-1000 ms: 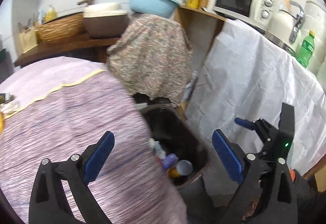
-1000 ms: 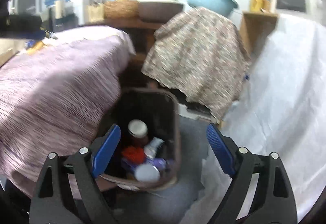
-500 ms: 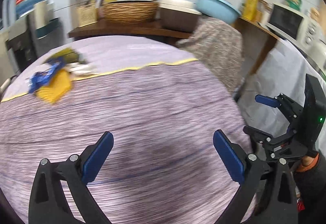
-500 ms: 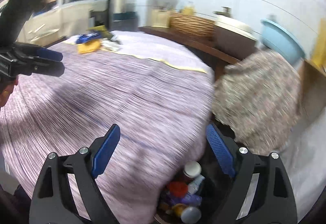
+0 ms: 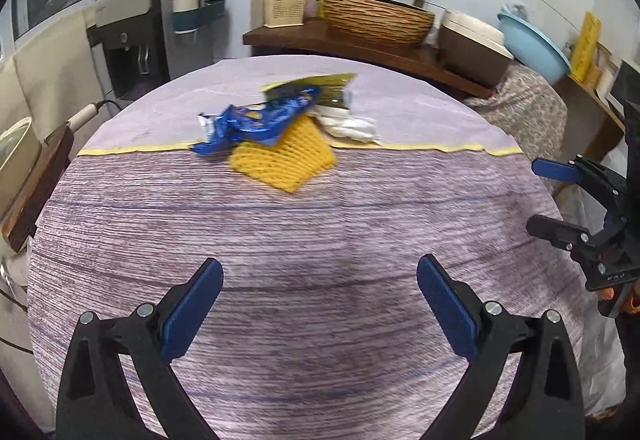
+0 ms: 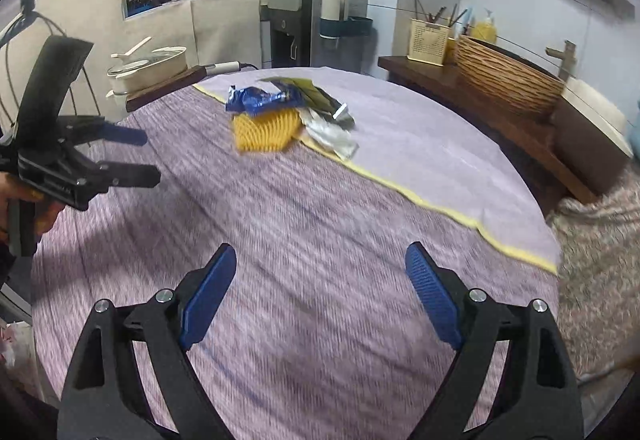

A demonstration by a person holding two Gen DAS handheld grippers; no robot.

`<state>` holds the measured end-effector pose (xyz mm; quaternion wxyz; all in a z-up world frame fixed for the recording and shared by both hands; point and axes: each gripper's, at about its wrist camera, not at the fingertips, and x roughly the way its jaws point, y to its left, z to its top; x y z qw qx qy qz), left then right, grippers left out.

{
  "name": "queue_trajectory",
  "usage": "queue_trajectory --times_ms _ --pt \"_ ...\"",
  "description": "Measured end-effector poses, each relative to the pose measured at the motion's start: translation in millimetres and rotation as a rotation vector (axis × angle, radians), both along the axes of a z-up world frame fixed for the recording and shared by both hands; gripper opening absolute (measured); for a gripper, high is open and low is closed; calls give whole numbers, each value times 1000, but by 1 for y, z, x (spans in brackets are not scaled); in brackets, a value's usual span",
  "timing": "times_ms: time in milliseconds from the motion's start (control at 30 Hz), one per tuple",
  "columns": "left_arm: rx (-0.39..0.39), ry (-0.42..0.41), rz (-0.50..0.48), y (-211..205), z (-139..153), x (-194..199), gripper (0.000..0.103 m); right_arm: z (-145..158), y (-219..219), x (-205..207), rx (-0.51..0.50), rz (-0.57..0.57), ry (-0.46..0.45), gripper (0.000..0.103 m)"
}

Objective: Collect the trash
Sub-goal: 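Grasp the blue snack bag with the left tool while the right tool grasps the yellow snack bag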

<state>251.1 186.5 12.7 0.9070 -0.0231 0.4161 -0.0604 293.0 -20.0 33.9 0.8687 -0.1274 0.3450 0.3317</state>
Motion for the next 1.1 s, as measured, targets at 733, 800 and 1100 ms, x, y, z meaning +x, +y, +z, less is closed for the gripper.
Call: queue_trajectory --times_ms 733,800,1100 --pt "-107 58 91 73 -18 65 91 -11 173 141 -346 126 -314 53" --pt "-103 58 97 78 -18 73 91 -17 178 145 -378 140 -336 36" --pt "-99 25 82 78 -17 102 91 -12 160 140 -322 173 -357 1"
